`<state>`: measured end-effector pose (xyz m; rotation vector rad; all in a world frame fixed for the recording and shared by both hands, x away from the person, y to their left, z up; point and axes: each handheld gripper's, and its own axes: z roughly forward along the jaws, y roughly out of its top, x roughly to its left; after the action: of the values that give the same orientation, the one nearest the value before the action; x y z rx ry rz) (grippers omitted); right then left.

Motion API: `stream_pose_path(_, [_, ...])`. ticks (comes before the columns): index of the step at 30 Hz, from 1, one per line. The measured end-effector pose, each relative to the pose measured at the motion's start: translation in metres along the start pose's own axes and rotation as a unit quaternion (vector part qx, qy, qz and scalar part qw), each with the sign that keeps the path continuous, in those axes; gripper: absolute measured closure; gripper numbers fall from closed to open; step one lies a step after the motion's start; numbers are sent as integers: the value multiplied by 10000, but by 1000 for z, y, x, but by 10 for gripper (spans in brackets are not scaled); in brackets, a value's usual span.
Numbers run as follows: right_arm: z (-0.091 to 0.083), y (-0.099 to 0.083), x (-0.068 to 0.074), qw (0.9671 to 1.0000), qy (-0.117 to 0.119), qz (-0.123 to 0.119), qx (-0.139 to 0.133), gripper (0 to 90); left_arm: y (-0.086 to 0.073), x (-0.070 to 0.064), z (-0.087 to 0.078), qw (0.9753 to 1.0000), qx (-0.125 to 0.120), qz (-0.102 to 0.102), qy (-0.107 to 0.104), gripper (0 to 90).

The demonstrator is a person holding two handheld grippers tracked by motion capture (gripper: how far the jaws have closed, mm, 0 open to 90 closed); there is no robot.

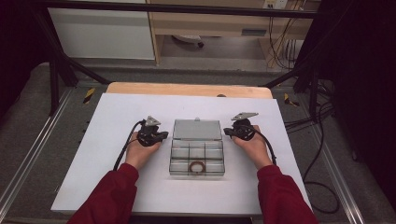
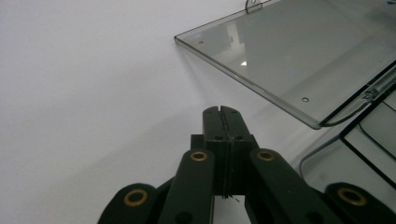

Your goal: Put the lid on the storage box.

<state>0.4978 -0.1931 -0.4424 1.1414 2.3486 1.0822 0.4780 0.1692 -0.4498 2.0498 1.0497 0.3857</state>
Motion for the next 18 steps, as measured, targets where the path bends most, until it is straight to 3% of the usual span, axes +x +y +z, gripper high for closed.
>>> stream_pose_path(18, [7, -12, -1, 9995, 197, 232, -68, 900, 3, -6, 9, 9999, 81, 87, -108, 900])
